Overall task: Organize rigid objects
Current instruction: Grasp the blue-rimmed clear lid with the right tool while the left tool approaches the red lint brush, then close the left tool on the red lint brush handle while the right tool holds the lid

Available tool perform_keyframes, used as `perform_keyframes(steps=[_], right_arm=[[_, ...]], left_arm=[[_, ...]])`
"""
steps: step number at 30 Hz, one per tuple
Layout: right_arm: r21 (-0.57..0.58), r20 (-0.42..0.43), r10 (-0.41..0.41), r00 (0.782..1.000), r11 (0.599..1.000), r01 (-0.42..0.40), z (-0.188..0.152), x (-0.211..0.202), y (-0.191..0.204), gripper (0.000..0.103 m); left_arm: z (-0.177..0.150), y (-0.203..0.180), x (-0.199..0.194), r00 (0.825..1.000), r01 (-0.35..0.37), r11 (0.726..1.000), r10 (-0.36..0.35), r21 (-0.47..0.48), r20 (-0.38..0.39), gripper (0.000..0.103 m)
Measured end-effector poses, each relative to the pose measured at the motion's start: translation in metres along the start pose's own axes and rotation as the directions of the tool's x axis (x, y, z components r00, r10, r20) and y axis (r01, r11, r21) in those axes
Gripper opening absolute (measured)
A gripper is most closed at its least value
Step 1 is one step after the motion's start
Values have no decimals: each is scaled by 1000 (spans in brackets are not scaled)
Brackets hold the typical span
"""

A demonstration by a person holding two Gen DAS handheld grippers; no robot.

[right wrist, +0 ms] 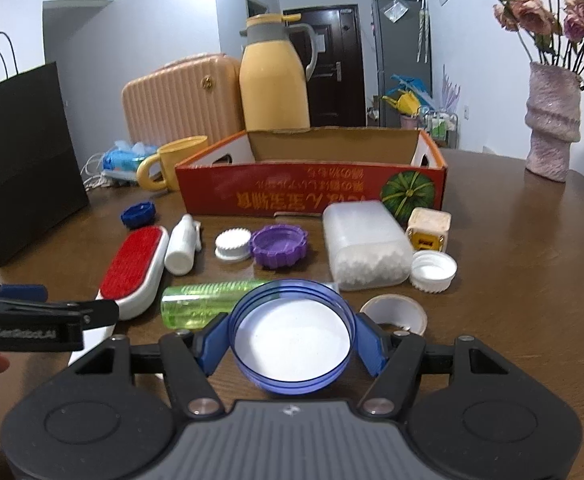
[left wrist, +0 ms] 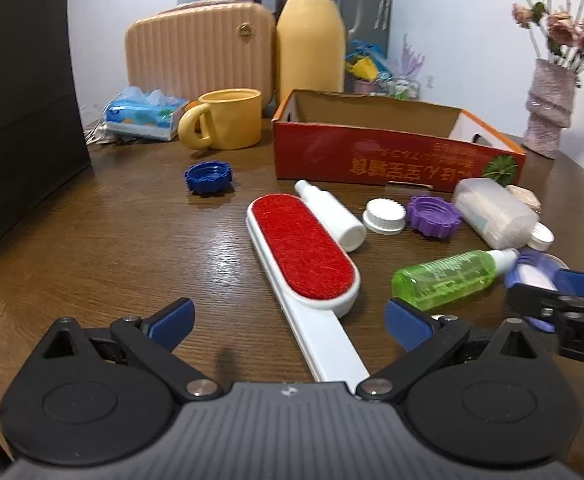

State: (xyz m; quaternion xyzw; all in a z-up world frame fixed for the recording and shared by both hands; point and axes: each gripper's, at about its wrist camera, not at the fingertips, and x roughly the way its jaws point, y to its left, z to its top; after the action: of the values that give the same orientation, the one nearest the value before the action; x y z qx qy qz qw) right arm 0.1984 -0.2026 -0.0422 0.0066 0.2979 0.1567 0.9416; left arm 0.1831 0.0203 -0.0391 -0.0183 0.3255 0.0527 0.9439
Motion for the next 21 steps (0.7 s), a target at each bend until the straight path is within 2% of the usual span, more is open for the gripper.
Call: perform_keyframes(steps=[11,21], right_arm=[[30,38,-45,998,999,44,6,-2,-24,65],[46,41,-66,997,997,64,10,6,-39,65]], left_arm=[[14,-11,25,998,-62,998,62,-22,-33,103],[19,-20,46,992,-107,994,104,-38,-65,85]])
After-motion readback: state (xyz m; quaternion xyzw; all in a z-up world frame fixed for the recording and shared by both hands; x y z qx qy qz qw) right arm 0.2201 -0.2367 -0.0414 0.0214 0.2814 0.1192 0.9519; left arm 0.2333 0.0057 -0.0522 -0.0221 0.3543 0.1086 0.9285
